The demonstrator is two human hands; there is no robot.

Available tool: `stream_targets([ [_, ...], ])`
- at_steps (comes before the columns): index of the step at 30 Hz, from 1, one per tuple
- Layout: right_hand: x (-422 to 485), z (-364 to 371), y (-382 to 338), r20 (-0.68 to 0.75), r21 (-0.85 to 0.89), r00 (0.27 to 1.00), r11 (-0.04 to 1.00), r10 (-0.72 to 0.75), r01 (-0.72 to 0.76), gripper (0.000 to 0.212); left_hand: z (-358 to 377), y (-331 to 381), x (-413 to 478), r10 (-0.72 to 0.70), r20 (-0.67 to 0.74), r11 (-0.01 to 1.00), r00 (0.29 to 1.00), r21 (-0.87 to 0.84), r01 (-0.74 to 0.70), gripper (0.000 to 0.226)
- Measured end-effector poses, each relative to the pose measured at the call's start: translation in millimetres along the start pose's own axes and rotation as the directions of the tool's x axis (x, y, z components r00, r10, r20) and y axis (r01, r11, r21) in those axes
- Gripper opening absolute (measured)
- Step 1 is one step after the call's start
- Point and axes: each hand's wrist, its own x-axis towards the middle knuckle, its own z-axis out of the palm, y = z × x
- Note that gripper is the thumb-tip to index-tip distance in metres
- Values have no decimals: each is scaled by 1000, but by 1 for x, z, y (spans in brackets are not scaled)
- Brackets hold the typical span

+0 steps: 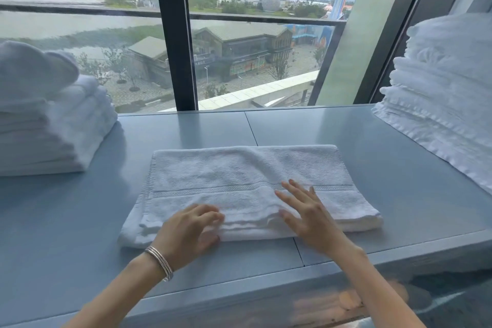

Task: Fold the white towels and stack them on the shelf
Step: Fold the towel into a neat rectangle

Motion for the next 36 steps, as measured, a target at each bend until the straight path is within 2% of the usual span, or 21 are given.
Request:
stream_targets([
  [2, 1, 7, 9, 108, -11, 989, 995, 101, -101, 102, -12, -14, -4, -6, 11, 1000, 1000, -15, 6, 33],
  [3, 0, 8, 12, 136, -10, 982, 991, 133, -133, 106, -17, -21, -6, -1, -3, 1000, 1000, -19, 1, 29],
  [5, 0, 7, 14, 158, 92, 972, 978, 173, -189, 99, -22, -34, -11, 23, 12, 1000, 1000, -6, -23, 24],
  [7, 3, 4, 14, 169, 203, 967, 953, 193, -226, 97, -23, -44, -14, 50, 71, 999, 996, 17, -51, 48],
  [9, 6, 3, 13, 184, 213, 961, 946, 207, -244, 104, -27, -45, -12, 38, 72, 992, 997, 119, -47, 54],
  [13, 8, 3, 9, 228, 50, 948, 970, 223, -240, 113, -59, -39, 3, 107, -186, 943, 977, 330, -41, 11],
  [15, 9, 4, 6, 255, -79, 939, 973, 229, -216, 117, -67, -35, 5, 139, -245, 919, 959, 394, -32, 15],
  [16, 8, 4, 4, 271, -148, 933, 968, 238, -204, 115, -63, -35, 2, 144, -227, 908, 963, 418, -37, 18],
  [18, 6, 4, 2, 287, -238, 921, 951, 262, -197, 101, -44, -37, -8, 95, -90, 895, 991, 445, -45, 41],
  [20, 4, 4, 0, 295, -250, 915, 947, 274, -202, 101, -33, -36, -15, -55, 62, 900, 997, 434, 23, 65],
  [21, 4, 4, 1, 302, -249, 915, 948, 268, -196, 108, -32, -36, -16, -126, 111, 915, 986, 397, 72, 67],
  [23, 3, 2, 1, 314, -260, 911, 948, 265, -186, 112, -36, -44, -16, -265, 176, 925, 948, 323, 199, 44],
  [24, 2, 0, 0, 326, -257, 908, 949, 265, -184, 111, -44, -48, -15, -318, 317, 943, 894, 204, 263, 30],
  [26, 1, -5, -3, 350, -218, 902, 959, 252, -184, 112, -60, -56, -11, -268, 572, 934, 775, -43, 355, 24],
  [27, 2, -8, -7, 343, -179, 907, 965, 244, -192, 114, -70, -55, -7, -232, 666, 917, 709, -93, 387, 25],
  [28, 6, -11, -13, 313, -136, 920, 970, 236, -202, 115, -77, -52, -1, -226, 706, 924, 671, -63, 377, 22],
  [29, 11, -11, -20, 255, -100, 943, 976, 214, -194, 115, -81, -47, 9, -251, 690, 937, 678, -1, 348, 16],
  [31, 27, -5, -36, 138, -69, 984, 992, 116, -107, 103, -71, -33, 37, -341, 510, 939, 790, 144, 313, 27],
  [33, 51, 9, -48, 53, -71, 998, 997, 44, -40, 63, -47, -9, 68, -363, 301, 931, 882, 163, 327, 38],
  [34, 64, 18, -50, 58, -93, 998, 995, 35, -29, 50, -31, 0, 81, -354, 241, 933, 904, 159, 323, 43],
  [36, 85, 30, -47, 145, -181, 986, 982, 80, -53, 50, 1, 13, 98, -336, 261, 937, 905, 184, 295, 53],
])
